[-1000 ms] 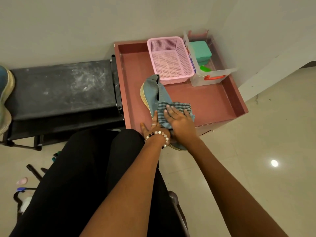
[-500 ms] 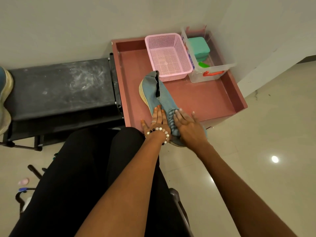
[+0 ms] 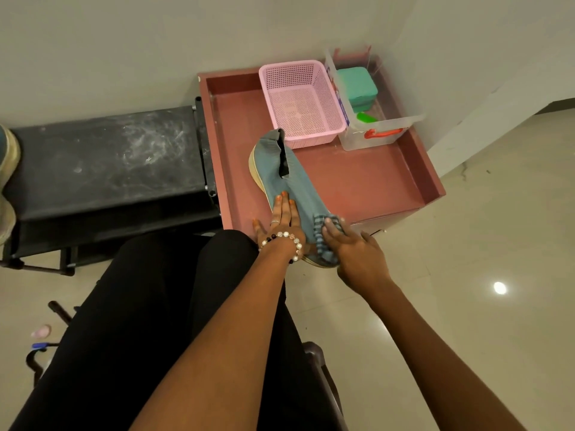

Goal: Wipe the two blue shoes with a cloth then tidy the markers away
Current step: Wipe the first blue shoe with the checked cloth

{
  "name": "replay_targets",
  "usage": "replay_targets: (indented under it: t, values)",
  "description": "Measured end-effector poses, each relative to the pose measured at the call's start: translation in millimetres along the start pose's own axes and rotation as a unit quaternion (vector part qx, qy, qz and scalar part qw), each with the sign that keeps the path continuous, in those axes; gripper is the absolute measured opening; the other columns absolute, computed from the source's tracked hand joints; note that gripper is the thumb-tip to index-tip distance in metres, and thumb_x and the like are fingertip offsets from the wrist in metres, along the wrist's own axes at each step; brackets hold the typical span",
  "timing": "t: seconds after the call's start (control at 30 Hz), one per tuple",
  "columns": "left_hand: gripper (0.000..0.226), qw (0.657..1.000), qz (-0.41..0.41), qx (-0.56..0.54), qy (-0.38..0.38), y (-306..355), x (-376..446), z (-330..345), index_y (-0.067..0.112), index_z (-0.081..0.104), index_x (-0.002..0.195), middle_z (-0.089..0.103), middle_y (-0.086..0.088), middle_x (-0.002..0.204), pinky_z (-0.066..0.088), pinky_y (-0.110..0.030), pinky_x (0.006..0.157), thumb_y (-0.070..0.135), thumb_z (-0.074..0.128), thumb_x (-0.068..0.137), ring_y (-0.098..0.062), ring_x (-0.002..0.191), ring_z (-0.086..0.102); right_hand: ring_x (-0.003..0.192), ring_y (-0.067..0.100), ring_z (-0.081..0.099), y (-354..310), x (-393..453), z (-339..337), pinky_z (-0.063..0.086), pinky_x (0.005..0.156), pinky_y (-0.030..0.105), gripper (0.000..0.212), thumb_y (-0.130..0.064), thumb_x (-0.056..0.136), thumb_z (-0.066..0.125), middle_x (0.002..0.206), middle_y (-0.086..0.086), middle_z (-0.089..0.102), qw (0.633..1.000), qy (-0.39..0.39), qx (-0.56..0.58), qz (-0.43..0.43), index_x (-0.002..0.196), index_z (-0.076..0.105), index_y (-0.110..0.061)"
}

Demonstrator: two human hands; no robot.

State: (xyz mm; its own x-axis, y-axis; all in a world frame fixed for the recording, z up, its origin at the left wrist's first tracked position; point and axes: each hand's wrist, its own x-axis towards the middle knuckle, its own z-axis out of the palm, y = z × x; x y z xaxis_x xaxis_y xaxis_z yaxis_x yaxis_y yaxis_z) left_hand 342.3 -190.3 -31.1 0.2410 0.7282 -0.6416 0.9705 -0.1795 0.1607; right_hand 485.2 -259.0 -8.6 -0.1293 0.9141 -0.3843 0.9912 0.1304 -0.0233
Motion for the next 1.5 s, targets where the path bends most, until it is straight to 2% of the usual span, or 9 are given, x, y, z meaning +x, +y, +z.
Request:
replay_targets:
  t: [0.13, 0.3, 0.5, 0.77, 0.9, 1.07, 1.13, 1.27, 1.5]
  values:
    - [0.114, 1.000, 0.002, -0.012, -0.011, 1.5, -0.4, -2.7, 0.009, -0.026, 0.146, -0.038, -0.004, 0.151, 0.006, -0.064, 0.112, 0.067, 0.049, 0.084, -0.020, 0.140, -0.032, 0.146, 0.018, -0.003, -5.0, -9.3, 1.5, 0.021, 0.114, 0.046, 0.069, -0.010, 0.092, 0.042, 0.159, -0.008, -0.002, 1.000, -0.026, -0.002, 0.010, 0.151, 0.009, -0.021]
    - [0.109, 1.000, -0.004, 0.006, 0.000, 1.3, 0.5, -2.1, 0.007, -0.025, 0.146, -0.036, -0.006, 0.151, 0.008, -0.065, 0.111, 0.059, 0.051, 0.088, -0.021, 0.141, -0.031, 0.145, 0.024, -0.013, -6.0, 31.4, -7.7, 0.020, 0.112, 0.054, 0.070, -0.029, 0.098, 0.042, 0.157, -0.006, -0.016, 0.998, -0.033, -0.047, -0.019, 0.151, -0.003, -0.019]
    - [0.118, 1.000, -0.009, -0.004, -0.024, 1.9, 0.8, -6.2, 0.011, -0.027, 0.146, -0.039, -0.003, 0.150, 0.009, -0.064, 0.112, 0.063, 0.056, 0.082, -0.019, 0.140, -0.033, 0.144, 0.023, -0.014, -5.5, 89.6, -30.2, 0.023, 0.110, 0.055, 0.059, -0.021, 0.101, 0.027, 0.156, -0.005, -0.019, 0.997, -0.005, -0.070, -0.023, 0.150, -0.005, -0.018]
    - [0.112, 0.999, 0.003, -0.021, -0.044, 1.4, -2.1, -9.9, 0.021, -0.028, 0.145, -0.044, -0.001, 0.147, 0.005, -0.063, 0.113, 0.061, 0.057, 0.083, -0.017, 0.137, -0.037, 0.145, 0.025, -0.007, -17.2, 79.9, -25.4, 0.038, 0.102, 0.047, 0.073, -0.012, 0.093, 0.043, 0.158, 0.000, -0.013, 0.999, 0.004, -0.006, -0.040, 0.151, -0.001, -0.015]
    - [0.114, 0.999, 0.014, -0.029, -0.019, -0.4, -1.4, -6.2, 0.014, -0.028, 0.146, -0.039, -0.003, 0.150, 0.007, -0.063, 0.113, 0.061, 0.055, 0.084, -0.018, 0.140, -0.033, 0.146, 0.021, -0.006, -0.2, 49.3, -17.8, 0.033, 0.108, 0.045, 0.066, -0.022, 0.097, 0.042, 0.159, -0.004, -0.004, 0.996, -0.029, -0.050, -0.069, 0.151, 0.004, -0.018]
    - [0.115, 0.999, 0.011, -0.030, -0.009, 1.2, -2.1, -4.4, 0.010, -0.026, 0.146, -0.038, -0.004, 0.151, 0.008, -0.062, 0.113, 0.061, 0.056, 0.084, -0.020, 0.140, -0.032, 0.145, 0.023, -0.014, 3.4, 36.1, -16.8, 0.011, 0.114, 0.053, 0.068, -0.037, 0.099, 0.036, 0.158, -0.004, -0.013, 0.990, -0.040, -0.118, -0.064, 0.150, -0.005, -0.019]
    - [0.116, 0.999, 0.010, -0.036, -0.018, 1.2, -2.2, -6.4, 0.012, -0.029, 0.145, -0.040, -0.002, 0.150, 0.007, -0.061, 0.113, 0.060, 0.057, 0.083, -0.018, 0.140, -0.033, 0.144, 0.025, -0.016, -1.9, 54.4, -22.8, 0.011, 0.113, 0.056, 0.067, -0.040, 0.099, 0.031, 0.157, -0.002, -0.016, 0.990, -0.014, -0.126, -0.057, 0.150, -0.007, -0.018]
    - [0.114, 1.000, 0.006, -0.025, -0.019, -0.7, -1.6, -6.6, 0.012, -0.026, 0.147, -0.041, -0.003, 0.149, 0.007, -0.061, 0.113, 0.059, 0.057, 0.084, -0.018, 0.139, -0.034, 0.144, 0.023, -0.018, -9.6, 94.8, -39.1, 0.015, 0.112, 0.056, 0.061, -0.028, 0.101, 0.026, 0.157, -0.002, -0.019, 0.992, -0.003, -0.117, -0.039, 0.150, -0.008, -0.016]
    - [0.114, 0.999, 0.012, -0.050, 0.002, -1.7, -1.4, -4.4, 0.013, -0.026, 0.147, -0.038, -0.002, 0.151, 0.004, -0.060, 0.114, 0.061, 0.057, 0.083, -0.017, 0.140, -0.032, 0.145, 0.023, -0.009, -13.6, 60.6, -17.3, 0.020, 0.113, 0.050, 0.067, -0.029, 0.099, 0.036, 0.158, 0.000, -0.015, 0.998, 0.001, -0.064, -0.028, 0.150, -0.005, -0.015]
